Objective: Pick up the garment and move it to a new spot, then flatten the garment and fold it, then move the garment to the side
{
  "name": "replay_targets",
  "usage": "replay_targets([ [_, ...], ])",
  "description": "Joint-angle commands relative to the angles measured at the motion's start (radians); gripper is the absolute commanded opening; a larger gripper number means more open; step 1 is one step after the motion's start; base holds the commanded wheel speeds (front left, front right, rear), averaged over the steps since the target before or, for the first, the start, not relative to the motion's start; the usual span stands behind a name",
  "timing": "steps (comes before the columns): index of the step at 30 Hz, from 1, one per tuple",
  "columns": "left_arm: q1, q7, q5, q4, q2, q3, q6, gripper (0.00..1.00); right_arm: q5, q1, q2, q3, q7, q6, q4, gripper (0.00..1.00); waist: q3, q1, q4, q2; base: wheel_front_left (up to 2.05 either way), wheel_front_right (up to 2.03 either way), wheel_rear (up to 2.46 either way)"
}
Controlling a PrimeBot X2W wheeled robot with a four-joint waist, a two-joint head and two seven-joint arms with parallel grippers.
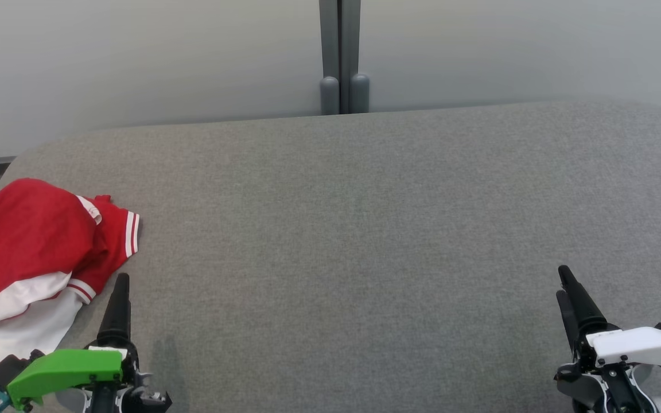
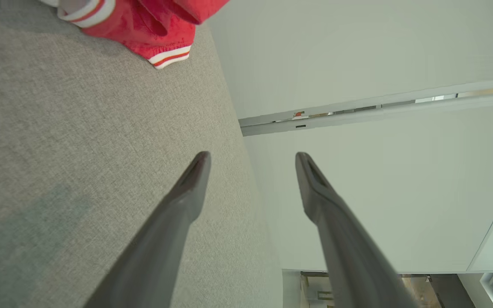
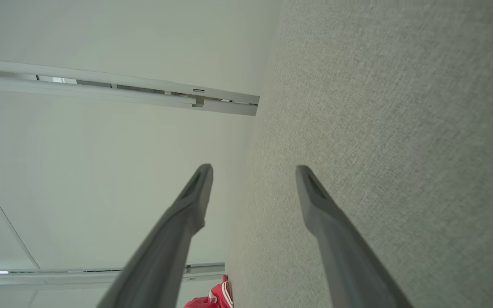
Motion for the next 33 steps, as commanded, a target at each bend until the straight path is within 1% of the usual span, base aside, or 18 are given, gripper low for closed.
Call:
replay_targets([
  [1, -0.02, -0.011, 0.056, -0.012, 0.016, -0.008, -0.002, 1.0, -0.051, -0.025, -0.015, 0.007, -0.012, 0.0, -0.022, 1.0, 0.0, 0.0, 0.0, -0.0001, 0.0, 0.0, 0.0],
  [12, -0.022, -0.059, 0.299, 0.004, 0.029, -0.044, 0.007, 1.0, -0.269, -0.031, -0.027, 0.047, -0.061, 0.0, -0.025, 1.0, -0.002, 0.0, -0.001, -0.0001, 0.0, 0.0, 0.0],
  [22, -0.019, -0.098, 0.467, -0.004, 0.037, -0.061, 0.017, 1.0, -0.427, -0.037, -0.044, 0.079, -0.099, 0.0, -0.028, 1.0, -0.001, 0.0, -0.003, -0.0001, 0.0, 0.0, 0.0],
  [33, -0.028, -0.137, 0.644, 0.006, 0.058, -0.096, 0.023, 1.0, -0.597, -0.043, -0.048, 0.085, -0.138, 0.0, -0.042, 1.0, -0.002, 0.0, -0.003, -0.0001, 0.0, 0.0, 0.0],
])
